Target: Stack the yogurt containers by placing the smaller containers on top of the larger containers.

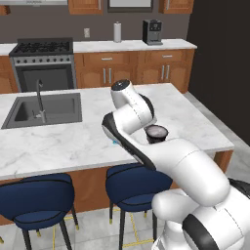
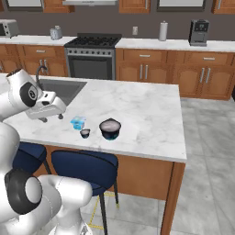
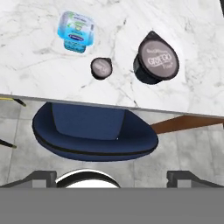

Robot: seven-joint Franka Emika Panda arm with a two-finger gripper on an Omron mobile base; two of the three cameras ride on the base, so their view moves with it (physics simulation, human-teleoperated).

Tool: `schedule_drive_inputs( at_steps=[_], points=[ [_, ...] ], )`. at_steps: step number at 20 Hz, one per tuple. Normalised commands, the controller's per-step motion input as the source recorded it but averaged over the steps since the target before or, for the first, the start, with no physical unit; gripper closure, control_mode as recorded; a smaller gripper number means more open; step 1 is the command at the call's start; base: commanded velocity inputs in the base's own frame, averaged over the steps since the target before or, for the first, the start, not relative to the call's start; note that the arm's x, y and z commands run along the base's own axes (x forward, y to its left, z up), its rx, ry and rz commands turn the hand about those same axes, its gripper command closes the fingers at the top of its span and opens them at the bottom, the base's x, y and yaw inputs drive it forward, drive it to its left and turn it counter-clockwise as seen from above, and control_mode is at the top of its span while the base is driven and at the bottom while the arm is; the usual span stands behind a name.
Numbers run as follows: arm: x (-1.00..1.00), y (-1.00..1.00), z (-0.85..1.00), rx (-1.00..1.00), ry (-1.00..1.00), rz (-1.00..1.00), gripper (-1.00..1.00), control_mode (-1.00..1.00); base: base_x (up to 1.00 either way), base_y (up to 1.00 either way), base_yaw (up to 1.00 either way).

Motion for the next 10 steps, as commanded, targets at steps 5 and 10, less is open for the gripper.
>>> schedule_drive_inputs(
  at_steps=[5,10],
  points=[
    [0.19,0.06,-0.09,-0.05,0.00,0.00,-1.00,-1.00,0.00,0.00,0.00],
    [0.25,0.10,-0.09,-0.07,0.00,0.00,-1.00,-1.00,0.00,0.00,0.00]
  ],
)
